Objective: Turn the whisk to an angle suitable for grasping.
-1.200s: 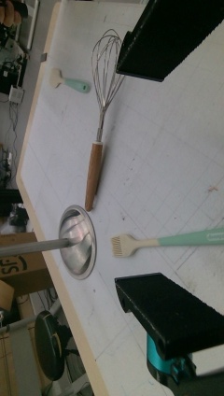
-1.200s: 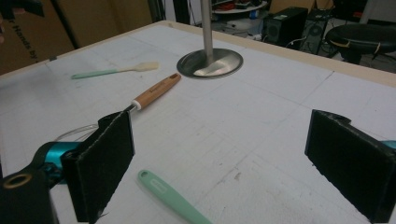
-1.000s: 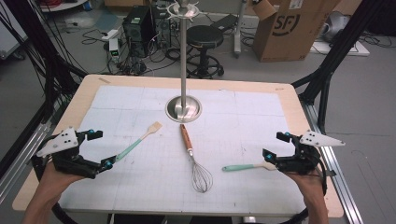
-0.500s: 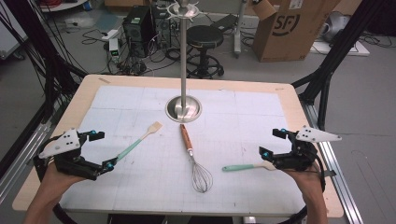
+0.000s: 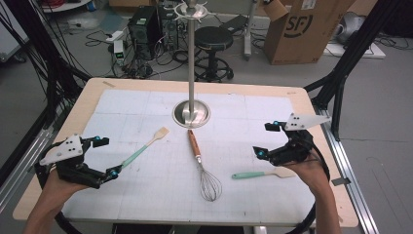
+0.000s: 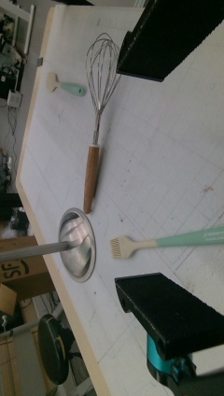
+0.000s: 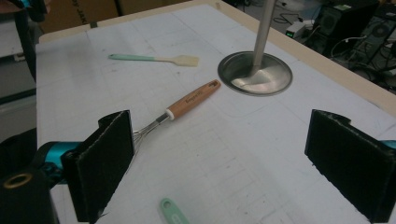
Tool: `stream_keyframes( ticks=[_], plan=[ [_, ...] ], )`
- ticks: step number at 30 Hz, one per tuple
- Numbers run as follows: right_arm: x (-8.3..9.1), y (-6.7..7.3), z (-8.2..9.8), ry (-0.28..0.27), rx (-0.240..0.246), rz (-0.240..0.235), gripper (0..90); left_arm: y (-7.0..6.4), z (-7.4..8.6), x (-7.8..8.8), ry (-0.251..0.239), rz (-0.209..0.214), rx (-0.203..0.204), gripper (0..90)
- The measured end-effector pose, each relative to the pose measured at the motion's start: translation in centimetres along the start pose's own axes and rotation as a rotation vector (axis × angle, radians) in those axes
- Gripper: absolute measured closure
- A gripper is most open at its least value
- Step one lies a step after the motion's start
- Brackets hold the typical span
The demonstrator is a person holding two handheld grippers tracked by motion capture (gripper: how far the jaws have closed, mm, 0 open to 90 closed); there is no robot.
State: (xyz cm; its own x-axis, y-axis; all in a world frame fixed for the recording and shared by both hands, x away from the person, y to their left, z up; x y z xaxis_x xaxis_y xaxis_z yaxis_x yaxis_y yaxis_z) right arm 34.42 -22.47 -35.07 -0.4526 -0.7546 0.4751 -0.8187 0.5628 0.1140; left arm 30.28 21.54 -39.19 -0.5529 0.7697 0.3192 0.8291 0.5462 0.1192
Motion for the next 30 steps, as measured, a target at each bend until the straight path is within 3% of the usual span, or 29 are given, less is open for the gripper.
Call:
stream_keyframes(
  ticks=[9, 17, 21, 22, 30],
  plan=[
    [-2.4, 1.3, -1.8, 0.057, 0.078, -0.091, 6.7, 0.0, 0.2, -0.3, 0.015, 0.003, 0.000, 1.6],
    [-4.7, 1.9, -2.9, 0.103, 0.110, -0.155, 6.7, -0.3, 0.1, -0.6, 0.021, 0.012, -0.008, 1.7],
    [-5.6, 2.2, -3.0, 0.143, 0.132, -0.185, 6.8, -0.3, 0.2, -0.7, 0.026, 0.013, -0.006, 1.6],
    [-6.2, 2.5, -3.1, 0.177, 0.151, -0.205, 6.7, -0.4, 0.2, -0.7, 0.028, 0.017, -0.006, 1.6],
    [-8.5, 3.6, -2.9, 0.270, 0.201, -0.243, 6.8, -0.4, 0.3, -0.8, 0.029, 0.018, -0.006, 1.6]
  ],
)
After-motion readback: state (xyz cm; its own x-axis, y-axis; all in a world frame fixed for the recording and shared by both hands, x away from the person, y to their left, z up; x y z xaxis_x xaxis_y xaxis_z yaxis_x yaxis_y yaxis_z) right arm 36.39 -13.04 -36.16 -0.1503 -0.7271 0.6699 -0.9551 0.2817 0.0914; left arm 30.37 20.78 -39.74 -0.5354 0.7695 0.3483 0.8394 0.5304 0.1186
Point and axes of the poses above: each handheld gripper's, and its own axes: x roughly backward along the jaws, z roughly out of its underside, y roughly to its left, the point moved 8 cm from there along -x, roughly forward along the jaws, and after that the axes turned 7 degrees about -x, right-handed, at the moved point
